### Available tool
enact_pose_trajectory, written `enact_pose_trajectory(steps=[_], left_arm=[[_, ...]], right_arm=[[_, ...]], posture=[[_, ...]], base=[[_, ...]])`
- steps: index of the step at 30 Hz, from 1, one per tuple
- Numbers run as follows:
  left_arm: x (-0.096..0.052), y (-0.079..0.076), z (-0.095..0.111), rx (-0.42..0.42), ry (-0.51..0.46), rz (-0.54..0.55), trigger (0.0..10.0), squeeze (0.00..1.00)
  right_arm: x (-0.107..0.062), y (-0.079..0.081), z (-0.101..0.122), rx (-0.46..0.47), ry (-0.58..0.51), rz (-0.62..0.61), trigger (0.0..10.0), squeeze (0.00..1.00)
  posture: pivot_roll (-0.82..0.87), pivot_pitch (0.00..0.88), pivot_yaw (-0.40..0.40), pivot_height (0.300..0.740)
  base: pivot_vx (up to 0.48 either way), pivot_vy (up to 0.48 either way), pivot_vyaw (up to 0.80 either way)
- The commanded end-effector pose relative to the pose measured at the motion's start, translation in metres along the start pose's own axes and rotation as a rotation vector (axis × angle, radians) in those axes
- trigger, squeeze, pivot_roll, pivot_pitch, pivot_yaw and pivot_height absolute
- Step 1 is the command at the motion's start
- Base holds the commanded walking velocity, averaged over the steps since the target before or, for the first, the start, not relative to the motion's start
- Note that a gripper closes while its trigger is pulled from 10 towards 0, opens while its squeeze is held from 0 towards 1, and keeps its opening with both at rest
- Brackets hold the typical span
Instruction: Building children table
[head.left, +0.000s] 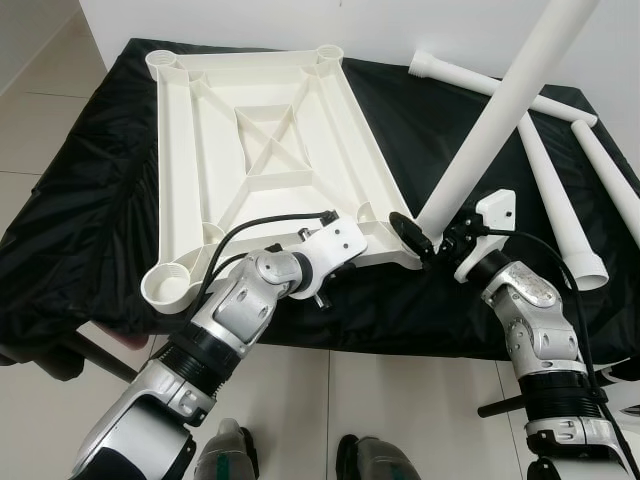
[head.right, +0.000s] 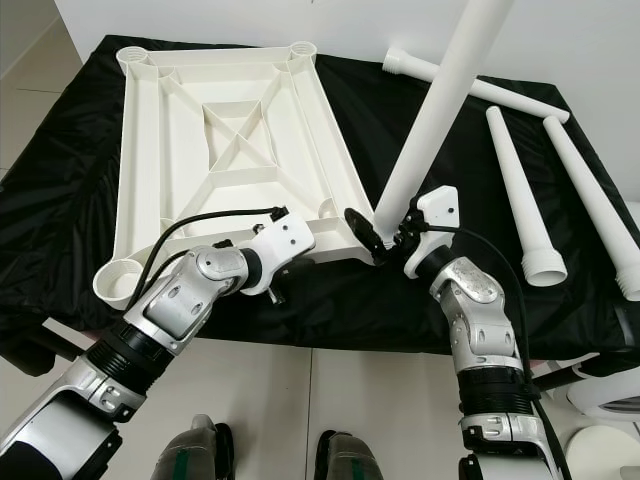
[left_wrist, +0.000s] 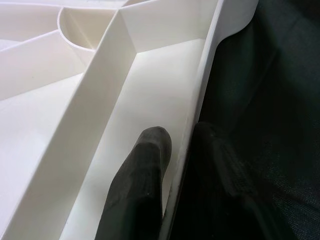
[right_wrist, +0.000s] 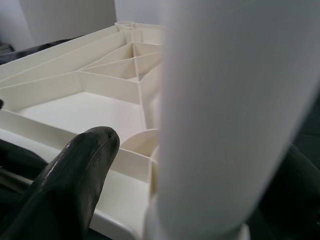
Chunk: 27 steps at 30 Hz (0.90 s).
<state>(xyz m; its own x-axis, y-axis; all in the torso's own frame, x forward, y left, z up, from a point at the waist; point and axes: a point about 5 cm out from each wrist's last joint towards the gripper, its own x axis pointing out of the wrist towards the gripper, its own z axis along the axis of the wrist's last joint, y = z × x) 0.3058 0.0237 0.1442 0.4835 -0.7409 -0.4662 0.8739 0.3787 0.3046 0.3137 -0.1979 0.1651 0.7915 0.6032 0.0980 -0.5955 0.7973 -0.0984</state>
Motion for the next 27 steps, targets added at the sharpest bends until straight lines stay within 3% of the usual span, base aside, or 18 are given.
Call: enact_pose_trajectory(steps=[1, 4, 5, 6, 7, 8, 10, 11, 12, 14, 22, 23, 27], left_arm=[[0.003, -0.008, 0.004, 0.011, -0.02, -0.05, 10.0, 0.0], [0.003, -0.008, 0.004, 0.012, -0.019, -0.052, 10.0, 0.0], [0.003, -0.008, 0.004, 0.013, -0.019, -0.053, 10.0, 0.0], [0.003, -0.008, 0.004, 0.013, -0.019, -0.054, 10.0, 0.0], [0.003, -0.008, 0.004, 0.012, -0.019, -0.054, 10.0, 0.0], [0.003, -0.008, 0.004, 0.012, -0.019, -0.055, 10.0, 0.0], [0.003, -0.008, 0.004, 0.012, -0.019, -0.055, 10.0, 0.0], [0.003, -0.008, 0.004, 0.012, -0.019, -0.056, 10.0, 0.0], [0.003, -0.008, 0.004, 0.013, -0.019, -0.056, 10.0, 0.0], [0.003, -0.008, 0.004, 0.013, -0.02, -0.058, 10.0, 0.0], [0.004, -0.009, 0.004, 0.015, -0.021, -0.061, 10.0, 0.0], [0.004, -0.009, 0.004, 0.015, -0.021, -0.061, 10.0, 0.0], [0.004, -0.009, 0.004, 0.015, -0.022, -0.06, 10.0, 0.0]], right_arm=[[-0.004, -0.005, -0.003, 0.011, 0.016, 0.006, 10.0, 0.0], [-0.008, -0.012, -0.003, 0.006, 0.025, 0.006, 9.5, 0.0], [-0.009, -0.014, -0.004, 0.005, 0.026, 0.008, 8.9, 0.0], [-0.01, -0.014, -0.004, 0.009, 0.027, 0.012, 7.2, 0.0], [-0.01, -0.015, -0.005, 0.012, 0.027, 0.015, 7.2, 0.0], [-0.011, -0.015, -0.005, 0.014, 0.027, 0.017, 6.5, 0.0], [-0.011, -0.015, -0.005, 0.014, 0.027, 0.017, 6.5, 0.0], [-0.011, -0.016, -0.005, 0.016, 0.028, 0.018, 4.5, 0.0], [-0.011, -0.016, -0.006, 0.014, 0.028, 0.016, 4.5, 0.0], [-0.012, -0.017, -0.006, 0.019, 0.023, 0.016, 0.0, 0.0], [-0.012, -0.013, -0.008, 0.031, 0.02, 0.023, 0.0, 0.0], [-0.011, -0.012, -0.009, 0.037, 0.019, 0.018, 10.0, 0.0], [-0.009, -0.007, -0.009, 0.052, 0.014, 0.0, 10.0, 0.0]], posture=[[-0.01, 0.084, -0.055, 0.74], [-0.01, 0.086, -0.053, 0.74], [-0.01, 0.087, -0.052, 0.74], [-0.01, 0.088, -0.052, 0.74], [-0.01, 0.088, -0.052, 0.74], [-0.01, 0.09, -0.05, 0.74], [-0.01, 0.09, -0.05, 0.74], [-0.01, 0.09, -0.049, 0.74], [-0.01, 0.089, -0.049, 0.74], [-0.01, 0.089, -0.048, 0.74], [-0.01, 0.088, -0.048, 0.74], [-0.01, 0.087, -0.048, 0.74], [-0.01, 0.089, -0.05, 0.74]], base=[[0.0, 0.0, 0.0], [0.0, 0.0, 0.0], [0.0, 0.0, 0.0], [0.0, 0.0, 0.0], [0.0, 0.0, 0.0], [0.0, 0.0, 0.0], [0.0, 0.0, 0.0], [0.0, 0.0, 0.0], [0.0, 0.0, 0.0], [0.0, 0.0, 0.0], [0.0, 0.0, 0.0], [0.0, 0.0, 0.0], [0.0, 0.0, 0.0]])
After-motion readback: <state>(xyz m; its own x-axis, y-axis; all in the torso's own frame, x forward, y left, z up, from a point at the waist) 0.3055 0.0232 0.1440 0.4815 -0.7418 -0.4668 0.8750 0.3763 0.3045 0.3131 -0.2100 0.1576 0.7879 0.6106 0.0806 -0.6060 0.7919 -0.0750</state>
